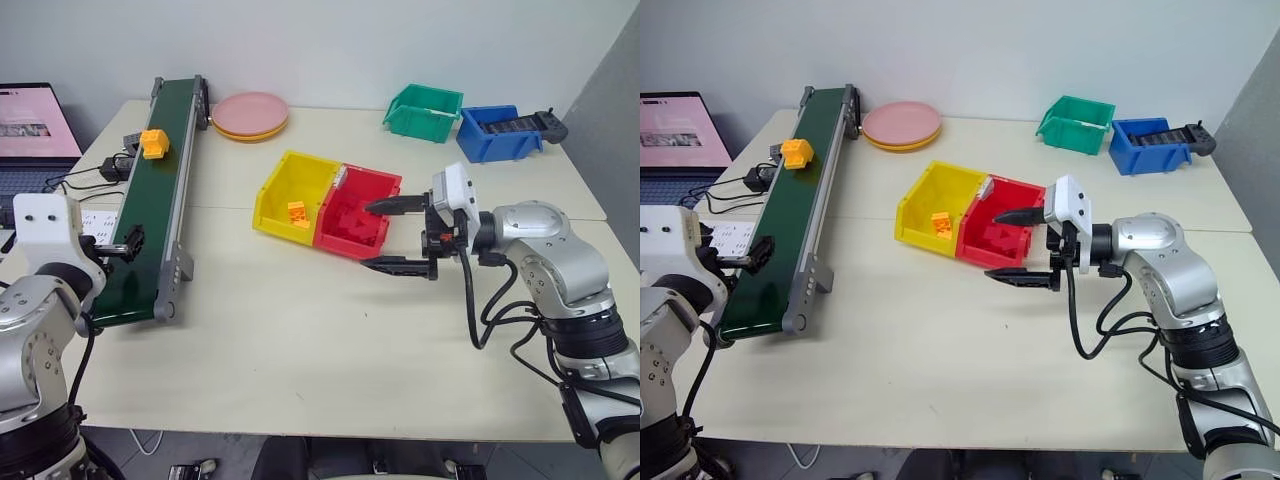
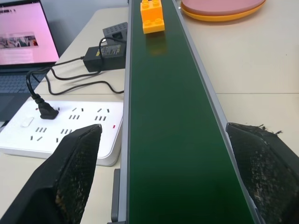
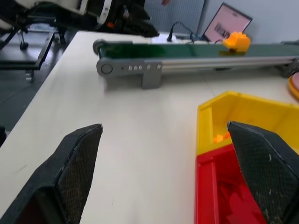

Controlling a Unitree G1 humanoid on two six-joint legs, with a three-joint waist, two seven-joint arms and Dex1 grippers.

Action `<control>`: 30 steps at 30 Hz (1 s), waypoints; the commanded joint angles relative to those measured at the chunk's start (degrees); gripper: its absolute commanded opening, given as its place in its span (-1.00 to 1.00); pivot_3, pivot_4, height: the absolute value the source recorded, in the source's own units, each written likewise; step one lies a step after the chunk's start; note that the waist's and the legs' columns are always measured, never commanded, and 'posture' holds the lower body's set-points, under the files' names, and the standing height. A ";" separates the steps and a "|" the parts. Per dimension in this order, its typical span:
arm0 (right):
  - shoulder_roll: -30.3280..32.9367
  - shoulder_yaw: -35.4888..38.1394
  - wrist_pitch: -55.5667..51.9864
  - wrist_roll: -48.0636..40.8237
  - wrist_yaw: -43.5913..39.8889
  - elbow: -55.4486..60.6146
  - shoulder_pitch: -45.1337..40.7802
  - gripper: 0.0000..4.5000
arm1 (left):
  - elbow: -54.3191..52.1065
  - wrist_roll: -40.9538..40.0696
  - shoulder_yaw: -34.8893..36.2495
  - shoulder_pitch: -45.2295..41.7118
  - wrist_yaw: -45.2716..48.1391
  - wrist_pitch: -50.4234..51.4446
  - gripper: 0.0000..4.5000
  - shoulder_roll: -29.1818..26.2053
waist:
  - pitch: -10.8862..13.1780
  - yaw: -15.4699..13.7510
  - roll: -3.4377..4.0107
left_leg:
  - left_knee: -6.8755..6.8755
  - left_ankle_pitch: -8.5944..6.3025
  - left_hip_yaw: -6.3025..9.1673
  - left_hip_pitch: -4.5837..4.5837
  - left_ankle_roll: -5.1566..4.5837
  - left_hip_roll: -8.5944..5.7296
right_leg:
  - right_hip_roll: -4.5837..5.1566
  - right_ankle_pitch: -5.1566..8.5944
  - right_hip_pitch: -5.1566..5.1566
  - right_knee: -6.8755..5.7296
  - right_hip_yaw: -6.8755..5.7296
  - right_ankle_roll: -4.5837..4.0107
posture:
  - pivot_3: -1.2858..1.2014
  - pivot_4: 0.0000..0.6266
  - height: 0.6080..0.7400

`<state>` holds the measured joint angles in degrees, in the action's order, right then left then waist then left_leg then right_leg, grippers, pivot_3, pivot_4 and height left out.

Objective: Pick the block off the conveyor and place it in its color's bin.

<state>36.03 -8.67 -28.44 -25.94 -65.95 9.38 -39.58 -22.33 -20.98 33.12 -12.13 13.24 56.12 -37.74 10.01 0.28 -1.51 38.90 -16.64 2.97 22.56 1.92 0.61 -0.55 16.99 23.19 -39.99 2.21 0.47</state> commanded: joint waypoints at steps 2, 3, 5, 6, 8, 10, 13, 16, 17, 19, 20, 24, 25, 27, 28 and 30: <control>1.15 1.07 -2.25 -2.61 -1.94 3.44 -2.08 1.00 | -0.05 -0.32 -0.46 -1.99 -0.44 0.85 0.98 -0.43 | 0.00 0.00 0.00 | 0.00 0.00 0.01 0.00 0.00 0.01 | 0.00 0.00 0.00 0.01 -0.01 0.00 | 0.03 -0.52 1.00; 1.32 1.13 -2.37 -2.73 -2.22 3.67 -2.13 1.00 | 0.33 0.04 -0.80 -2.22 -0.93 1.19 0.98 -0.41 | 0.00 0.00 0.00 | 0.00 0.00 0.02 0.00 0.00 0.01 | 0.00 0.00 0.00 0.01 -0.03 0.00 | 0.03 -0.52 1.00; 1.46 1.14 -2.30 -2.51 -2.41 3.83 -2.16 1.00 | 0.86 0.39 -1.03 -2.69 -1.66 1.71 0.98 -0.14 | 0.00 0.00 0.00 | -0.01 0.00 0.01 0.01 0.00 0.01 | 0.00 0.00 0.00 0.01 -0.02 0.00 | 0.03 -0.52 1.00; 1.49 1.07 -2.15 -2.33 -2.39 3.70 -2.24 1.00 | 1.10 0.39 -1.03 -3.00 -1.92 1.90 0.98 0.02 | 0.00 -0.01 0.00 | -0.01 0.00 0.01 0.01 0.00 0.00 | 0.00 0.00 0.00 0.02 -0.01 0.00 | 0.03 -0.52 1.00; 1.78 0.99 -1.93 -2.17 -2.46 3.74 -2.03 1.00 | 1.70 0.41 -1.13 -3.67 -2.51 2.34 0.98 0.24 | 0.00 -0.01 0.00 | 0.00 0.00 0.01 0.01 0.00 0.00 | 0.00 0.00 0.00 0.02 -0.02 0.00 | 0.03 -0.52 1.00; 2.08 1.04 -1.97 -2.33 -2.50 4.21 -1.58 1.00 | 2.44 0.22 -0.99 -4.50 -3.18 3.16 0.98 0.50 | 0.00 -0.01 0.00 | 0.00 0.00 0.02 0.01 0.00 0.00 | 0.00 0.00 0.00 0.01 -0.03 0.00 | 0.03 -0.52 1.00; 2.45 0.99 -2.19 -2.61 -2.72 4.85 -1.17 1.00 | 3.61 0.40 -1.83 -5.47 -3.46 4.70 0.98 -0.24 | 0.00 -0.02 0.00 | 0.00 0.00 0.02 0.02 0.00 0.00 | 0.00 0.00 0.00 0.01 -0.03 0.00 | 0.03 -0.52 1.00; 2.44 1.17 -3.12 -3.33 -2.67 5.45 -1.03 1.00 | 4.25 0.65 -2.39 -5.98 -3.21 4.37 0.98 -0.52 | 0.00 0.00 0.00 | 0.00 0.00 0.02 0.02 0.00 0.00 | 0.01 0.00 0.00 0.02 -0.03 0.00 | 0.03 -0.52 1.00; 2.44 1.24 -3.49 -3.63 -2.71 5.64 -0.98 1.00 | 4.31 0.65 -2.39 -6.07 -3.11 4.19 0.98 -0.50 | 0.00 -0.01 -0.01 | -0.01 0.00 0.02 0.02 0.00 0.00 | 0.00 0.00 0.01 0.02 -0.03 0.00 | 0.03 -0.52 1.00; 2.11 1.50 -4.00 -3.97 -2.15 5.90 -0.94 1.00 | 4.69 0.80 -2.82 -6.25 -2.75 3.72 0.98 -0.78 | 0.00 -0.01 -0.01 | 0.00 0.00 0.02 0.03 0.00 0.00 | 0.01 0.00 0.01 0.02 -0.03 0.00 | 0.03 -0.52 1.00; 1.90 1.69 -4.21 -4.05 -1.79 6.03 -0.93 1.00 | 4.77 0.86 -2.94 -6.26 -2.63 3.57 0.98 -0.87 | 0.00 -0.01 -0.01 | 0.00 0.00 0.02 0.03 0.00 0.00 | 0.01 0.00 0.02 0.02 -0.03 0.00 | 0.03 -0.52 1.00; 1.35 1.92 -4.40 -4.10 -0.90 6.43 -0.90 1.00 | 6.14 1.05 -3.64 -6.84 -2.37 2.95 0.98 -0.70 | 0.00 -0.01 -0.01 | 0.00 0.00 0.02 0.02 0.00 0.00 | 0.01 0.00 0.02 0.01 -0.03 0.00 | 0.03 -0.52 1.00; 1.34 1.88 -4.45 -4.14 -0.79 6.54 -0.84 1.00 | 6.52 1.03 -3.77 -7.09 -2.39 2.91 0.98 -0.55 | 0.00 -0.02 -0.01 | -0.01 0.00 0.02 0.02 0.00 0.00 | 0.01 0.00 0.02 0.01 -0.03 0.00 | 0.03 -0.52 1.00; 1.34 1.85 -4.54 -4.26 -0.60 6.83 -0.66 1.00 | 7.05 1.23 -4.30 -7.46 -2.53 2.75 0.98 -0.29 | 0.00 -0.01 -0.01 | 0.00 0.00 0.03 0.03 0.00 0.00 | 0.01 0.00 0.02 0.02 -0.04 0.00 | 0.03 -0.52 1.00; 1.34 1.87 -4.64 -4.40 -0.52 6.98 -0.58 1.00 | 7.25 1.27 -4.63 -7.68 -2.61 2.78 0.98 -0.08 | 0.00 -0.02 -0.01 | 0.00 0.00 0.03 0.05 0.00 0.00 | 0.01 0.00 0.02 0.03 -0.05 0.00 | 0.03 -0.52 1.00; 1.39 1.91 -4.69 -4.52 -0.39 7.23 -0.40 1.00 | 7.60 1.58 -5.27 -7.89 -2.92 2.75 0.98 0.28 | 0.00 -0.02 -0.01 | 0.00 0.00 0.03 0.05 0.01 0.00 | 0.01 0.00 0.02 0.03 -0.04 0.00 | 0.03 -0.52 1.00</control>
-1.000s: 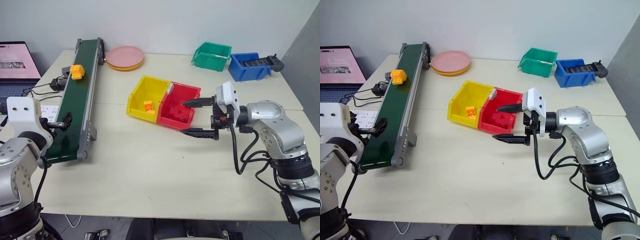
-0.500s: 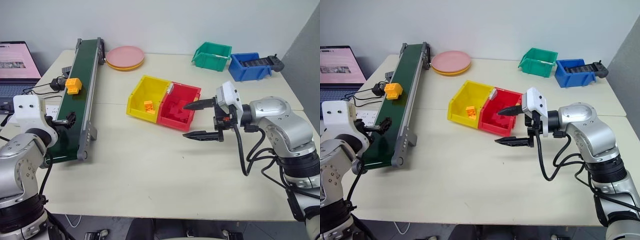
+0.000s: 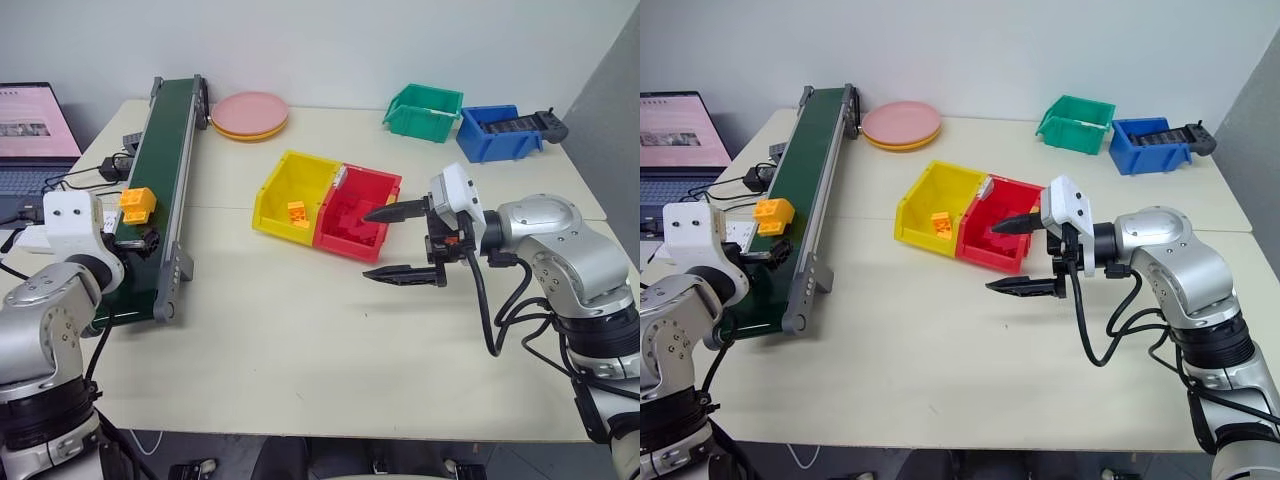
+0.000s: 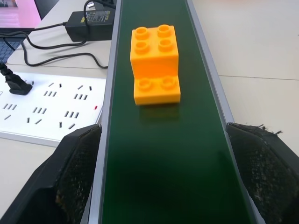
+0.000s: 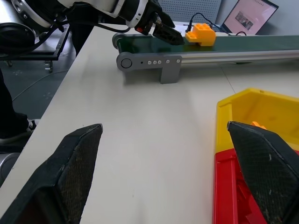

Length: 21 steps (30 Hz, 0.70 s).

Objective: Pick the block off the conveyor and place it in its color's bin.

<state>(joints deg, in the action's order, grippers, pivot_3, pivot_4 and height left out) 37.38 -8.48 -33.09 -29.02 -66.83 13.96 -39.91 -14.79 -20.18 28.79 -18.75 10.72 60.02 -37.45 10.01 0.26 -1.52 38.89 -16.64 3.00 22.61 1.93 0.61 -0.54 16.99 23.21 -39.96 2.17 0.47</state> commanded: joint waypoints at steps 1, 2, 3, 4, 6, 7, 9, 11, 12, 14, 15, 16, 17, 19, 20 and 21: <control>0.06 1.70 -0.10 -1.53 0.59 2.73 -0.03 1.00 | 0.30 0.89 -1.14 -1.33 -0.55 -1.11 0.98 0.16 | 0.00 0.00 0.00 | 0.00 0.00 0.00 0.00 0.00 0.00 | 0.00 0.00 0.00 0.00 0.00 0.00 | 0.03 -0.52 1.00; 0.11 1.68 -0.09 -1.61 0.69 2.85 0.02 1.00 | 0.34 0.93 -1.20 -1.31 -0.65 -1.04 0.98 0.26 | 0.00 -0.01 0.00 | 0.00 0.00 0.00 0.00 0.00 0.00 | 0.00 0.00 0.00 0.00 0.00 0.00 | 0.03 -0.52 1.00; 0.16 1.66 -0.09 -1.68 0.78 2.93 0.05 1.00 | 0.61 1.07 -1.32 -1.31 -0.80 -1.17 0.98 0.37 | 0.00 0.00 0.00 | 0.00 0.00 0.00 -0.01 0.00 -0.01 | 0.00 0.00 0.00 0.00 0.00 0.00 | 0.03 -0.52 1.00; 0.22 1.66 -0.16 -1.79 0.86 3.10 0.11 1.00 | 0.74 1.08 -1.39 -1.16 -0.77 -1.24 0.98 0.41 | 0.00 0.00 0.00 | 0.00 0.00 0.00 -0.01 0.00 0.00 | 0.00 0.00 0.00 -0.01 0.00 0.00 | 0.03 -0.52 1.00; 0.42 1.72 -0.34 -2.01 0.93 3.40 0.21 1.00 | 0.71 1.08 -1.12 -0.77 -0.92 -0.78 0.98 0.65 | 0.00 0.00 0.00 | 0.00 0.00 0.00 -0.01 0.00 0.00 | 0.00 0.00 0.00 -0.01 0.00 0.00 | 0.03 -0.52 1.00; 0.50 1.74 -0.40 -2.12 0.95 3.45 0.17 1.00 | 0.48 0.99 -0.30 -0.56 -1.68 0.02 0.90 1.42 | 0.00 0.00 0.00 | 0.00 0.00 0.00 -0.01 0.00 0.00 | 0.00 0.00 0.01 -0.01 0.00 0.00 | 0.03 -0.52 1.00; 0.65 1.78 -0.41 -2.26 0.98 3.58 0.17 1.00 | -0.19 0.92 0.47 0.13 -2.40 0.83 0.82 2.25 | 0.00 -0.01 0.00 | 0.00 0.00 0.00 0.00 0.00 0.00 | 0.00 0.00 0.01 0.00 0.00 0.00 | 0.03 -0.52 1.00; 0.73 1.79 -0.26 -2.45 0.53 3.42 -0.21 1.00 | -3.35 0.32 0.88 2.07 -2.85 2.12 0.62 3.63 | 0.00 0.00 0.00 | 0.00 0.00 -0.01 0.00 0.00 0.00 | 0.01 0.00 0.01 0.00 0.01 0.00 | 0.03 -0.52 1.00; 0.77 1.84 -0.19 -2.70 0.10 3.34 -0.48 1.00 | -5.25 0.19 1.44 2.89 -3.51 3.08 0.51 4.50 | 0.00 0.00 0.00 | 0.00 0.00 -0.02 0.00 0.00 0.00 | 0.01 0.00 0.01 0.00 0.01 0.00 | 0.03 -0.52 1.00; 0.88 1.91 -0.05 -3.01 -0.61 3.24 -0.80 1.00 | -7.81 0.03 2.58 3.72 -4.62 4.64 0.31 5.83 | 0.00 -0.01 0.00 | 0.00 0.00 -0.01 -0.01 0.00 0.00 | 0.02 0.00 0.01 -0.01 0.02 0.00 | 0.03 -0.52 1.00; 0.95 1.92 0.04 -3.06 -0.89 3.17 -0.86 1.00 | -8.57 0.05 3.04 3.85 -5.00 5.23 0.21 6.32 | 0.00 0.00 0.00 | 0.00 0.00 -0.01 -0.01 0.00 0.00 | 0.02 0.00 0.01 -0.03 0.01 0.00 | 0.03 -0.52 1.00; 1.07 1.90 0.20 -3.11 -1.36 3.09 -1.04 1.00 | -9.89 -0.10 3.60 4.32 -5.20 6.16 0.10 6.78 | 0.00 -0.01 0.00 | 0.00 0.00 0.00 -0.02 0.00 0.00 | 0.01 0.00 0.01 -0.04 0.00 0.00 | 0.03 -0.52 1.00; 1.20 1.89 0.37 -3.19 -2.00 2.87 -1.35 1.00 | -11.61 -0.08 4.36 5.02 -5.74 7.17 0.02 7.37 | 0.00 0.04 0.00 | 0.00 0.00 0.02 -0.03 0.00 0.00 | 0.01 0.00 0.01 -0.05 -0.02 0.00 | 0.03 -0.52 1.00; 1.24 1.78 0.83 -3.07 -3.10 2.08 -2.13 1.00 | -15.06 -0.13 5.39 6.45 -6.37 8.95 -0.19 8.33 | 0.00 0.19 0.00 | 0.00 0.00 -0.03 -0.05 0.00 -0.01 | 0.01 0.00 0.00 -0.07 0.03 0.00 | 0.03 -0.52 1.00; 1.21 1.72 1.06 -2.95 -3.54 1.77 -2.40 1.00 | -16.73 -0.20 5.74 6.97 -6.50 9.63 -0.31 8.69 | 0.00 0.19 0.00 | 0.00 0.00 -0.02 -0.05 0.00 0.00 | 0.01 0.00 0.00 -0.05 0.02 0.00 | 0.03 -0.52 1.00; 1.19 1.70 1.20 -2.87 -3.81 1.51 -2.59 1.00 | -17.89 -0.22 5.80 7.01 -6.47 9.85 -0.32 8.67 | 0.00 0.18 0.00 | 0.00 0.00 -0.02 -0.05 0.00 0.00 | 0.01 0.00 0.00 -0.05 0.02 0.00 | 0.03 -0.52 1.00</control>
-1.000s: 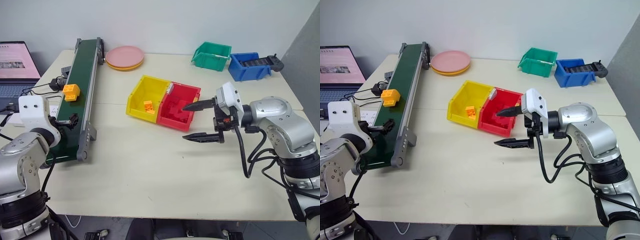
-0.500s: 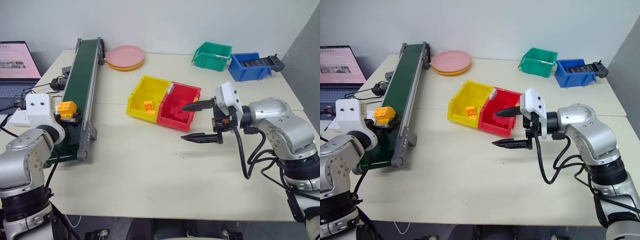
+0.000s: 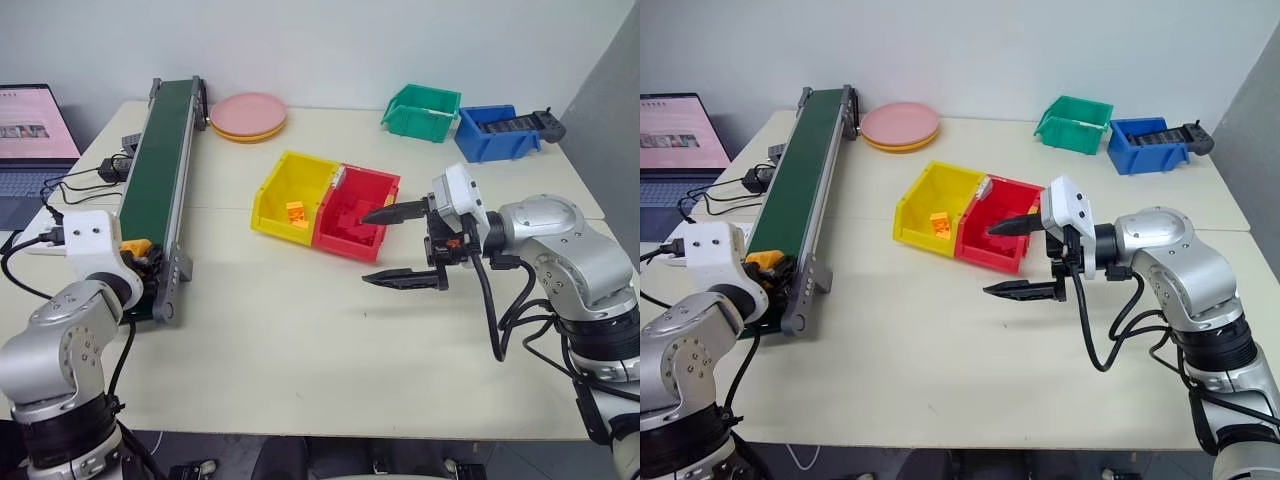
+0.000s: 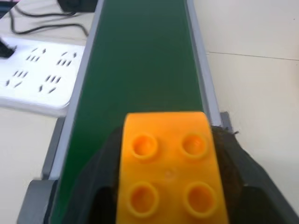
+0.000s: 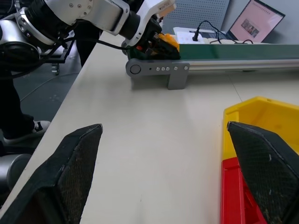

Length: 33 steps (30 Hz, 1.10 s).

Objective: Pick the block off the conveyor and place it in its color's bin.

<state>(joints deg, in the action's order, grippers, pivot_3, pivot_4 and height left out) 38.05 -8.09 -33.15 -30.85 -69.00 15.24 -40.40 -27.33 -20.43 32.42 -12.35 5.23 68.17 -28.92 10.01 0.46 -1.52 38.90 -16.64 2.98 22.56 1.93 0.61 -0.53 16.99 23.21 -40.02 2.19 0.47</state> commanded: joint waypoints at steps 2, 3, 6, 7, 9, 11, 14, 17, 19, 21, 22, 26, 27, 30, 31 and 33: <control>0.47 1.38 1.40 -0.88 -1.93 -0.23 -2.40 1.00 | -6.44 0.04 1.81 0.13 -0.49 1.54 -0.31 -0.70 | 0.00 -0.09 -0.01 | 0.00 0.00 0.04 0.01 0.00 0.00 | 0.00 0.00 0.00 0.00 -0.05 0.00 | 0.03 -0.52 1.00; 0.45 1.42 1.41 -0.84 -1.99 -0.37 -2.50 1.00 | -6.61 0.00 1.61 -0.12 -0.26 1.49 -0.31 -1.06 | 0.00 -0.14 -0.01 | 0.00 0.00 0.05 0.01 0.00 0.00 | 0.00 0.00 0.00 0.00 -0.05 0.00 | 0.03 -0.52 1.00; 0.56 2.13 1.31 -0.87 -1.56 -0.32 -2.52 1.00 | -7.03 -0.32 -0.89 -1.47 1.85 0.52 -0.31 -3.93 | 0.00 -0.32 -0.01 | 0.01 0.00 0.04 0.03 0.00 -0.03 | 0.01 0.00 -0.01 0.02 -0.04 0.00 | 0.03 -0.52 1.00; 0.92 2.76 1.40 -0.80 -1.14 0.02 -2.16 1.00 | -7.31 -1.41 -2.56 -2.72 3.77 0.32 -0.31 -5.28 | 0.00 -0.35 -0.01 | 0.01 0.00 0.05 0.03 0.00 -0.02 | 0.01 0.00 -0.01 0.02 -0.05 0.00 | 0.03 -0.52 1.00; 1.45 3.67 1.39 -0.68 -0.35 0.53 -1.68 1.00 | -7.45 -3.30 -4.96 -4.54 6.93 0.31 -0.31 -7.19 | 0.00 -0.47 -0.02 | 0.01 0.00 0.07 0.06 0.01 -0.02 | 0.01 0.00 -0.01 0.03 -0.08 0.00 | 0.03 -0.52 1.00; 2.42 5.01 1.52 -0.12 0.96 1.22 -1.15 1.00 | -5.91 -5.04 -9.21 -7.45 11.59 -1.05 -0.31 -10.05 | 0.01 -0.48 -0.02 | 0.01 0.01 0.07 0.08 0.02 -0.03 | 0.02 0.00 -0.02 0.04 -0.07 0.00 | 0.03 -0.52 1.00; 4.98 7.45 1.09 1.14 3.31 2.89 -0.06 1.00 | 0.72 -4.45 -16.81 -13.87 17.21 -6.03 -0.31 -12.88 | 0.01 -0.52 -0.02 | 0.01 0.02 0.06 0.12 0.03 -0.04 | 0.02 0.00 -0.01 0.09 -0.08 0.00 | 0.03 -0.52 1.00; 6.85 10.12 -3.44 -0.95 6.85 5.03 -0.31 1.00 | 9.62 -1.89 -23.66 -20.72 20.81 -12.27 -0.31 -13.40 | 0.01 -0.50 -0.01 | 0.01 0.02 0.07 0.12 0.03 -0.05 | 0.01 0.00 -0.01 0.08 -0.10 0.00 | 0.03 -0.52 1.00; 8.55 11.50 -6.92 -2.19 8.72 6.50 -0.69 1.00 | 17.21 0.98 -28.94 -26.29 22.83 -17.51 -0.31 -11.93 | 0.01 -0.31 -0.01 | 0.01 0.02 0.01 0.11 0.03 -0.05 | 0.01 0.00 -0.01 0.07 -0.05 0.00 | 0.03 -0.52 1.00; 9.43 12.50 -9.10 -3.40 9.92 8.01 -0.89 1.00 | 24.46 3.26 -32.53 -30.76 24.40 -21.95 -0.31 -10.04 | 0.02 -0.26 -0.01 | 0.02 0.02 -0.01 0.11 0.03 -0.05 | 0.00 0.00 0.01 0.06 -0.04 0.00 | 0.03 -0.52 1.00; 9.71 12.90 -9.70 -3.90 10.49 8.66 -0.84 1.00 | 27.51 4.32 -33.79 -32.48 24.80 -23.94 -0.31 -9.01 | 0.02 -0.23 -0.01 | 0.01 0.02 -0.01 0.11 0.02 -0.04 | -0.01 0.00 0.02 0.08 -0.04 0.00 | 0.03 -0.52 1.00; 10.23 13.37 -10.90 -4.64 12.29 10.94 0.19 1.00 | 38.76 6.95 -36.30 -37.82 25.78 -30.21 -0.31 -4.28 | 0.02 -0.12 -0.01 | 0.02 0.01 -0.08 0.17 0.01 -0.02 | -0.05 0.01 0.07 0.11 0.03 0.00 | 0.03 -0.52 1.00; 10.28 13.32 -11.07 -4.77 12.79 11.57 0.69 1.00 | 41.74 7.74 -36.75 -39.02 26.07 -32.10 -0.31 -3.11 | 0.02 -0.17 0.00 | 0.03 0.01 -0.06 0.21 0.01 -0.01 | -0.05 0.01 0.09 0.13 0.00 0.00 | 0.03 -0.52 1.00; 10.75 13.80 -11.76 -5.39 14.12 13.81 3.17 1.00 | 50.31 10.28 -37.87 -42.52 26.14 -38.57 -0.31 0.37 | 0.02 -0.33 -0.01 | 0.06 0.01 -0.05 0.29 0.01 -0.02 | -0.04 0.01 0.11 0.14 -0.02 0.00 | 0.03 -0.52 1.00; 10.85 13.93 -12.06 -5.58 14.61 14.32 3.63 1.00 | 53.00 11.04 -38.09 -43.63 26.10 -40.62 -0.31 1.28 | 0.02 -0.39 -0.02 | 0.06 0.01 -0.05 0.31 0.00 -0.03 | -0.04 0.01 0.12 0.14 -0.01 0.00 | 0.03 -0.52 1.00; 10.98 13.95 -12.35 -5.83 15.31 14.92 4.05 1.00 | 57.15 11.99 -37.69 -45.38 25.78 -43.54 -0.16 2.54 | 0.02 -0.41 -0.02 | 0.06 0.01 -0.05 0.33 0.00 -0.04 | -0.04 0.01 0.12 0.15 -0.02 0.00 | 0.03 -0.52 1.00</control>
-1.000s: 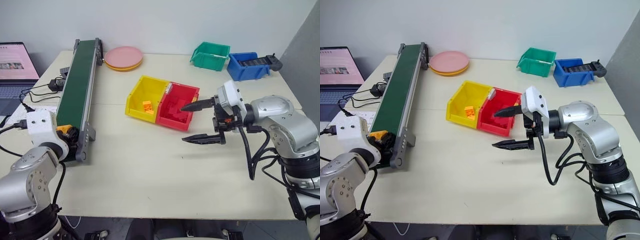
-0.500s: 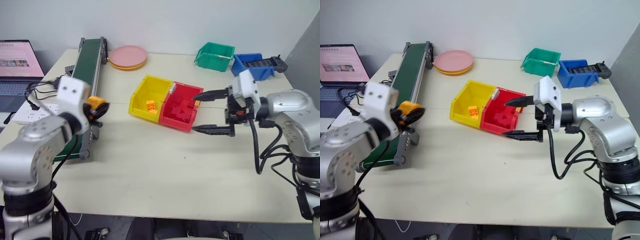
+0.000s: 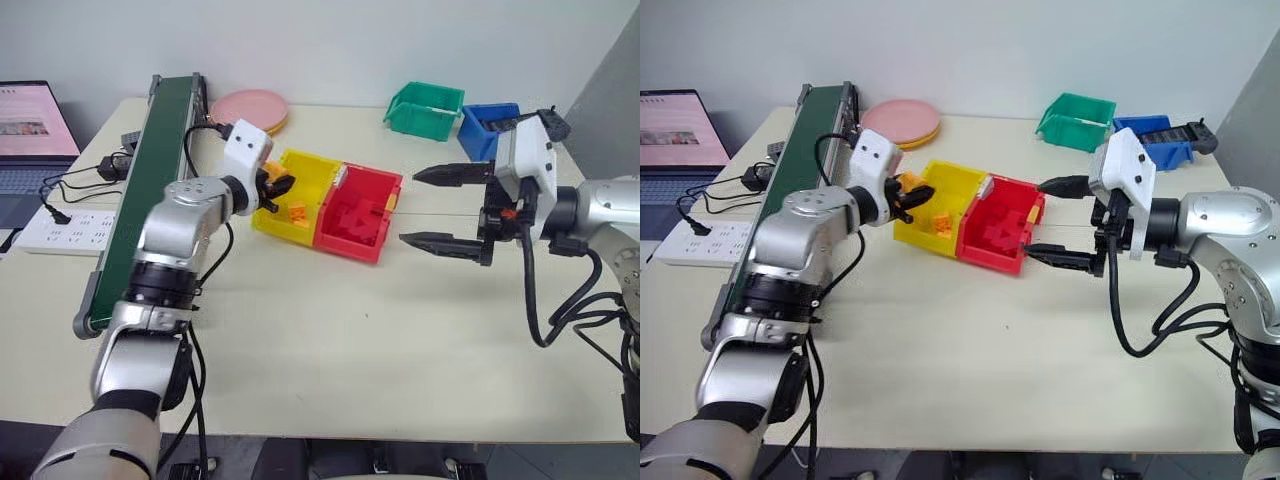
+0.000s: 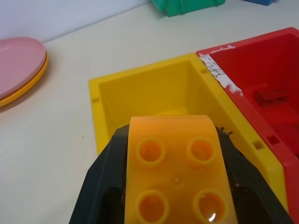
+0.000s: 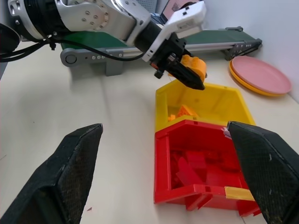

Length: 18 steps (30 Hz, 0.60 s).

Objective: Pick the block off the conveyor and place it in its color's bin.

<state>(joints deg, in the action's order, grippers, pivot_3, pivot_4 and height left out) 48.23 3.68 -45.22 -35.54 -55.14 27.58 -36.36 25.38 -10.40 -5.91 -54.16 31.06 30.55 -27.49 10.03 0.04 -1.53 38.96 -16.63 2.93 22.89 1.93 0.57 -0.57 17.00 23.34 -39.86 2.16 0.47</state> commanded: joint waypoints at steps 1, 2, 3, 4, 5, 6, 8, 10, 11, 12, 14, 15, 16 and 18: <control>0.81 2.15 -0.39 -1.26 1.72 2.75 0.06 1.00 | 5.94 2.39 0.92 -4.20 -0.32 -6.94 0.00 1.48 | 0.00 0.07 0.00 | 0.00 0.00 -0.02 -0.01 0.00 -0.01 | 0.00 0.00 0.01 -0.01 0.02 0.00 | 0.03 -0.52 1.00; 0.86 2.13 -0.47 -1.33 1.95 2.86 0.12 1.00 | 6.90 2.63 0.93 -4.61 0.13 -7.66 0.08 1.71 | 0.00 0.15 0.00 | 0.00 0.00 -0.02 -0.01 0.00 0.00 | 0.00 0.00 0.01 -0.02 0.02 0.00 | 0.03 -0.52 1.00; 0.93 2.14 -0.53 -1.39 2.16 2.93 0.17 1.00 | 7.57 3.07 0.81 -4.87 0.49 -8.45 0.16 1.86 | 0.00 0.15 0.00 | 0.00 0.00 -0.02 -0.02 0.00 0.00 | 0.00 0.00 0.01 -0.03 0.03 0.00 | 0.03 -0.52 1.00; 1.02 2.18 -0.61 -1.49 2.38 2.96 0.20 1.00 | 7.96 3.54 0.66 -5.00 0.68 -9.09 0.27 1.95 | 0.00 0.17 0.00 | -0.01 0.00 -0.01 -0.03 -0.01 0.01 | -0.01 0.00 0.01 -0.03 0.02 0.00 | 0.03 -0.52 1.00; 1.10 2.20 -0.65 -1.55 2.65 2.98 0.26 1.00 | 8.17 3.69 0.69 -5.07 1.05 -9.23 0.32 2.11 | 0.00 0.17 0.00 | -0.01 0.00 -0.01 -0.03 0.00 0.02 | -0.02 0.00 0.02 -0.03 0.01 0.00 | 0.03 -0.52 1.00; 1.15 2.14 -0.64 -1.61 2.89 2.95 0.26 1.00 | 8.51 3.84 0.80 -5.16 1.29 -9.43 0.41 2.24 | 0.00 0.17 0.00 | -0.01 0.00 -0.01 -0.03 0.00 0.02 | -0.02 0.00 0.02 -0.03 0.02 0.00 | 0.03 -0.52 1.00; 1.32 1.98 -0.39 -1.47 3.26 2.86 0.39 1.00 | 8.43 4.17 0.88 -5.06 1.57 -9.52 0.58 2.33 | 0.00 0.13 0.00 | -0.01 0.00 -0.01 -0.03 0.00 0.01 | -0.02 0.00 0.02 -0.03 0.02 0.00 | 0.03 -0.52 1.00; 1.27 1.78 -0.27 -1.49 3.72 2.64 0.47 1.00 | 7.58 4.88 0.96 -4.65 1.21 -9.52 0.75 2.06 | 0.00 0.09 0.00 | 0.00 0.00 0.00 -0.01 0.00 0.00 | -0.01 0.00 0.02 -0.03 0.02 0.00 | 0.03 -0.52 1.00; 1.15 1.69 -0.26 -1.53 3.96 2.51 0.49 1.00 | 6.97 5.26 1.01 -4.37 0.92 -9.45 0.79 1.84 | 0.00 0.09 0.00 | 0.00 0.00 0.00 -0.02 0.00 0.00 | -0.01 0.00 0.02 -0.03 0.02 0.00 | 0.03 -0.52 1.00; 1.05 1.52 -0.03 -1.42 4.06 2.37 0.56 1.00 | 5.17 5.30 1.23 -3.60 1.04 -8.84 0.91 1.29 | 0.00 0.09 0.00 | 0.00 0.00 0.01 -0.02 0.00 0.00 | -0.01 0.00 0.02 -0.04 0.01 0.00 | 0.03 -0.52 1.00; 0.94 1.33 0.48 -1.21 4.22 2.18 0.70 1.00 | 1.53 6.18 1.22 -1.98 1.00 -7.94 0.91 -0.06 | 0.00 0.19 0.00 | 0.00 0.00 0.00 -0.02 0.00 0.00 | -0.01 0.00 0.02 -0.04 0.02 0.00 | 0.03 -0.52 1.00; 0.78 1.31 0.86 -1.03 4.45 2.04 0.82 1.00 | -1.38 6.51 1.37 -0.52 1.12 -7.60 0.91 -1.09 | 0.00 0.34 0.00 | 0.00 0.00 0.00 -0.02 0.00 0.01 | -0.01 0.00 0.02 -0.04 0.04 0.00 | 0.03 -0.52 1.00; 0.55 1.35 1.34 -0.79 4.82 1.87 1.01 1.00 | -4.66 6.43 1.89 1.24 1.23 -7.14 0.91 -2.06 | 0.00 0.42 0.00 | 0.00 0.00 -0.01 -0.03 0.00 0.02 | -0.02 0.00 0.02 -0.04 0.05 0.00 | 0.03 -0.52 1.00; -0.32 1.68 3.44 0.43 5.90 1.56 2.01 1.00 | -12.02 6.03 3.58 5.62 1.11 -6.21 0.91 -4.24 | 0.00 0.53 0.00 | -0.02 0.01 0.00 -0.03 0.01 0.04 | -0.02 0.00 0.04 -0.05 0.05 0.00 | 0.03 -0.52 1.00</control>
<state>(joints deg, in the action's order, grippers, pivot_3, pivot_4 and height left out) 48.48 3.67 -44.58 -36.62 -50.61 28.84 -34.69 21.37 -4.22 -5.09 -50.81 32.19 23.76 -29.71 10.03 0.56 -1.53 38.94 -16.62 2.91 22.86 1.94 0.62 -0.60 17.00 23.41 -39.94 2.26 0.47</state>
